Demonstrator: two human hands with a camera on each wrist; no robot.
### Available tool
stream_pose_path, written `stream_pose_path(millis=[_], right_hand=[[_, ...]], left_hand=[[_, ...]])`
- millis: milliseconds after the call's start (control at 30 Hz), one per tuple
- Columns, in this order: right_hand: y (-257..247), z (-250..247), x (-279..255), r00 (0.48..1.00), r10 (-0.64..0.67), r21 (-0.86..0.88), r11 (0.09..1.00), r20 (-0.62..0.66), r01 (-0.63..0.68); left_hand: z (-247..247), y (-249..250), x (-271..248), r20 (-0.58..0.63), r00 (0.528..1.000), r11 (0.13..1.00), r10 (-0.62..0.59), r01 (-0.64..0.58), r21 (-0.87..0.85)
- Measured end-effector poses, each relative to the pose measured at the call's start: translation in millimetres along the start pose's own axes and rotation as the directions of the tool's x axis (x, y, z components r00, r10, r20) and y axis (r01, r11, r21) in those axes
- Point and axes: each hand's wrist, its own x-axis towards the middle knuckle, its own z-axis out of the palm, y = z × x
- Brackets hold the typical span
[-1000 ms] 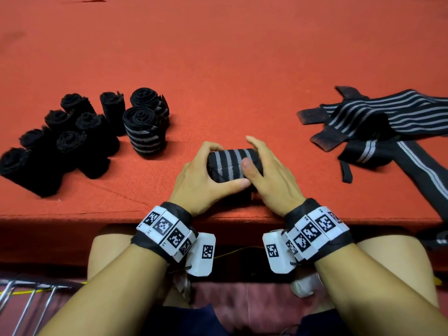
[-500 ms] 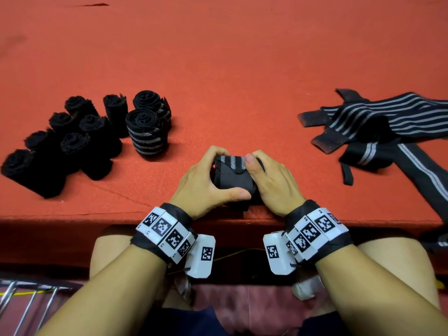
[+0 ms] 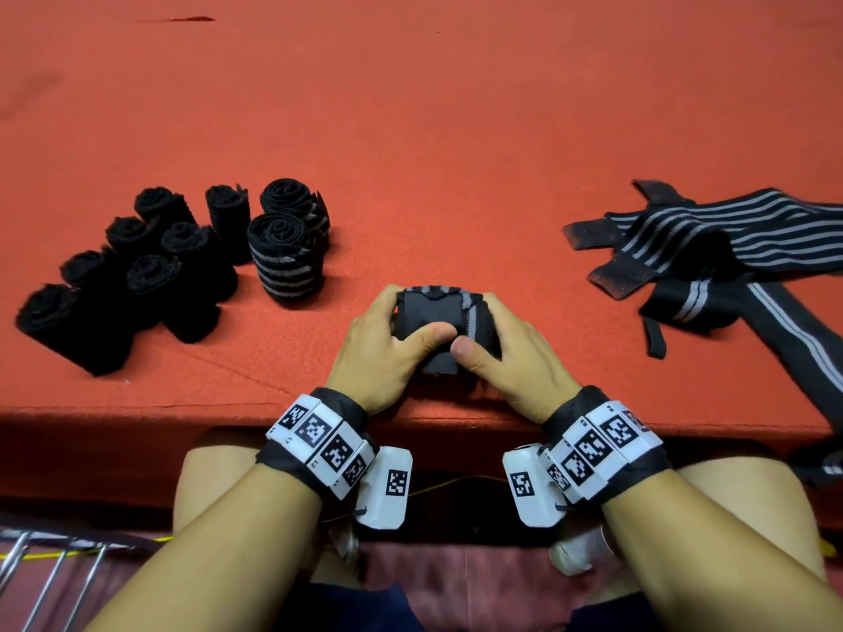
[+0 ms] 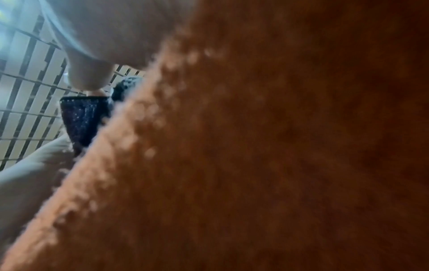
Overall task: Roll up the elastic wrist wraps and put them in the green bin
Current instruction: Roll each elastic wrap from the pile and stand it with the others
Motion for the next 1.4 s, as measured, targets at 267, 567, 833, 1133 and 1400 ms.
stream_pose_path(millis=[267, 567, 833, 1133, 1400], right_hand=[[2.0, 4.8, -0.4, 1.0, 0.018, -0.017, 1.0, 0.003, -0.018], [5.9, 2.1, 1.5, 0.999, -0.048, 0.117, 0.992, -0.018, 0.049], [12.5, 3.6, 1.9, 0.99, -0.047, 0.306, 0.948, -0.13, 0.085], [12.2, 11.2, 0.0, 0.953, -0.051, 0.301, 0.942, -0.299, 0.145], [1.2, 16.1, -3.4, 0.947, -0.034, 0.333, 0.932, -0.318, 0.145]], left_hand=[[-0.9, 4.0, -1.3, -0.008, 1.0, 1.0, -0.004, 0.004, 0.028], [-4.3, 2.6, -3.2, 0.02, 0.993, 0.992, 0.117, -0.115, -0.054], [-3.8, 2.1, 0.5, 0.008, 0.995, 0.989, 0.099, -0.097, -0.114], [-3.8, 1.7, -2.9, -0.007, 0.997, 0.994, 0.083, -0.083, -0.073], [0.5, 2.9, -16.7, 0.15, 0.988, 0.986, 0.033, -0.008, -0.166]])
